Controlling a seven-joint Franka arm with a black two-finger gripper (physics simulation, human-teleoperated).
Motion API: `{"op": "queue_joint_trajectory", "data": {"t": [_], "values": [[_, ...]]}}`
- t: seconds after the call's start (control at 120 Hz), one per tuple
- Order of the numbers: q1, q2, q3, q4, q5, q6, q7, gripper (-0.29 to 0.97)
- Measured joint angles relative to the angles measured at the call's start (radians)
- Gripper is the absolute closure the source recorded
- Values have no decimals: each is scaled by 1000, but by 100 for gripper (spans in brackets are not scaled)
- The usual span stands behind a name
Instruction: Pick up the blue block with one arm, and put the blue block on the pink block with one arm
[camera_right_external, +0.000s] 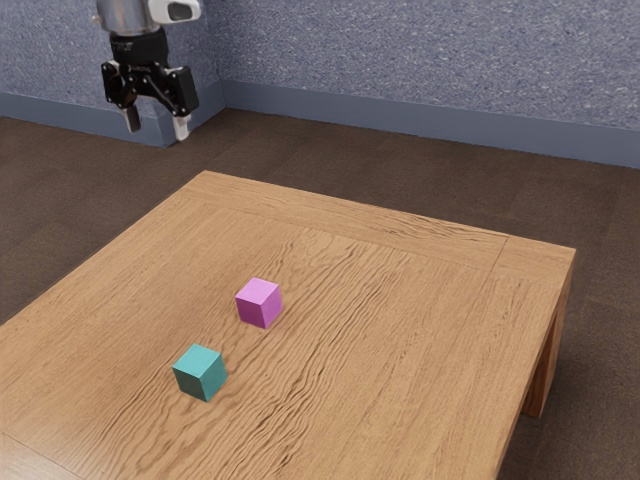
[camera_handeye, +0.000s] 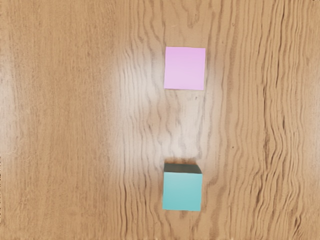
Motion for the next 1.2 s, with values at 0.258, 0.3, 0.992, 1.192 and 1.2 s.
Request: {"op": "queue_joint_trajectory", "data": {"t": [0.258,0.3,0.992,1.192,1.2], "values": [[-5,-35,2,123,-17,-34,3,0],[-51,-74,-32,197,13,-45,7,0],[237,-499,-433,-775,94,119,-13,0],[158,-514,-315,-1051,88,391,-37,0],[158,-514,-314,-1058,88,405,-38,0]]}}
